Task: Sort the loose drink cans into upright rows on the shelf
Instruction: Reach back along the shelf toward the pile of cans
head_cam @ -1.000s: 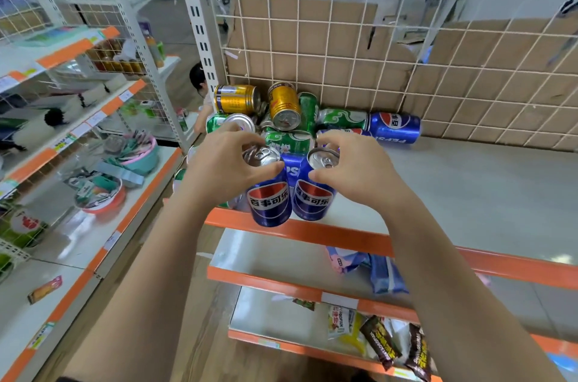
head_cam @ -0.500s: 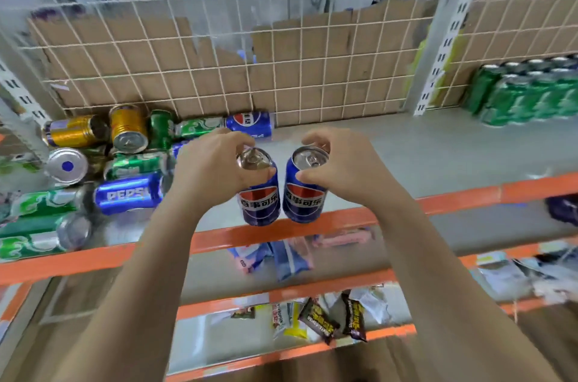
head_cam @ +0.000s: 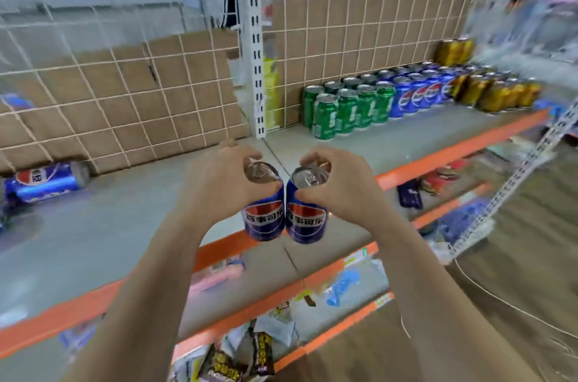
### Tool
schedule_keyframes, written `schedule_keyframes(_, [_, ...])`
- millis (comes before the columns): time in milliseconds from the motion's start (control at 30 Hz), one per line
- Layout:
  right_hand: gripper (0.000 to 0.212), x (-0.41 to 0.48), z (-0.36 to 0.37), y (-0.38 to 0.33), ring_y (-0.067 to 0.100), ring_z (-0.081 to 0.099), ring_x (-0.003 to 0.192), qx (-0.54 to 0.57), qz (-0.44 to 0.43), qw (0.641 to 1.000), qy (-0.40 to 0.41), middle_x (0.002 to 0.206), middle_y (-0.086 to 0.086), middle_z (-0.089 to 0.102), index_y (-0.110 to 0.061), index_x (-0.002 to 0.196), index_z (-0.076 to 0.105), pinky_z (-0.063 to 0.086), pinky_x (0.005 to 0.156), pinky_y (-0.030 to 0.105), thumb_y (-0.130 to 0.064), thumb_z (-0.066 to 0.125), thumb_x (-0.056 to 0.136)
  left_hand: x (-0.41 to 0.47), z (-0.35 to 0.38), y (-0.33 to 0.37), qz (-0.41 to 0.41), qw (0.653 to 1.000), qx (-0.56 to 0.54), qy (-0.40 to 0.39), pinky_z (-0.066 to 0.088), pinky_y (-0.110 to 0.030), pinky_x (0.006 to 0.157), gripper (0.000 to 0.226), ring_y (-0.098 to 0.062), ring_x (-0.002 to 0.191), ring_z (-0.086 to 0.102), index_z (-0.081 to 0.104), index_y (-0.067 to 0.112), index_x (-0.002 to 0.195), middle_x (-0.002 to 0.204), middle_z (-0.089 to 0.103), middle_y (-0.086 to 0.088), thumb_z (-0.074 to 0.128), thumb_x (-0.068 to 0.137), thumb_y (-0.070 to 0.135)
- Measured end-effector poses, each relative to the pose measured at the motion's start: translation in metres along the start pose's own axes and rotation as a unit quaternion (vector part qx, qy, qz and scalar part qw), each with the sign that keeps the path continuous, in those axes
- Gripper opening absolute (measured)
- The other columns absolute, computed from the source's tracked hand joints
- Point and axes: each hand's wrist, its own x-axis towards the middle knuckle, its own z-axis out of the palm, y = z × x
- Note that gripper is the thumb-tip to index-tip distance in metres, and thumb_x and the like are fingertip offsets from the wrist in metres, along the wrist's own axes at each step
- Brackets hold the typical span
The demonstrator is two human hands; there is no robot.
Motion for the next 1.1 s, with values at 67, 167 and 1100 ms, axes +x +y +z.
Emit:
schedule_keyframes(67, [0.037, 0.005, -0.018, 0.024, 0.000, 0.050, 0.067, 0.000, 0.012, 1.000, 0.014, 0.083, -0.010, 0.060, -0.021, 0.099, 0.066, 0.036, 0.056, 0.002, -0.020, 0.078, 0.064, 0.021, 0.016, 0.024, 0.030, 0.999, 0.011, -0.003, 0.049, -0.035, 0.081, 0.057, -0.021, 0.098, 0.059, 0.064, 0.027, 0.113, 0.106, 0.064, 0.001, 0.071, 0.066, 0.058])
schedule_keyframes(167, [0.036, 0.015, -0.047, 0.065, 0.011, 0.056, 0.082, -0.002, 0.043, 0.998, 0.041, 0.089, -0.006, 0.065, -0.022, 0.097, 0.066, 0.041, 0.065, 0.015, -0.020, 0.077, 0.064, 0.058, 0.044, 0.061, 0.078, 0.997, 0.023, -0.018, 0.047, -0.033, 0.075, 0.058, -0.017, 0.093, 0.055, 0.063, 0.028, 0.113, 0.102, 0.060, 0.004, 0.069, 0.066, 0.061])
schedule_keyframes(1100, [0.035, 0.228, -0.305, 0.420, 0.008, 0.059, 0.087, -0.009, 0.059, 0.998, 0.002, 0.093, -0.011, 0.064, -0.022, 0.097, 0.063, 0.052, 0.074, 0.025, -0.022, 0.080, 0.067, 0.366, 0.288, 0.363, 0.091, 0.995, 0.045, -0.012, 0.043, -0.032, 0.074, 0.056, -0.021, 0.096, 0.057, 0.065, 0.031, 0.109, 0.104, 0.062, 0.001, 0.065, 0.065, 0.065])
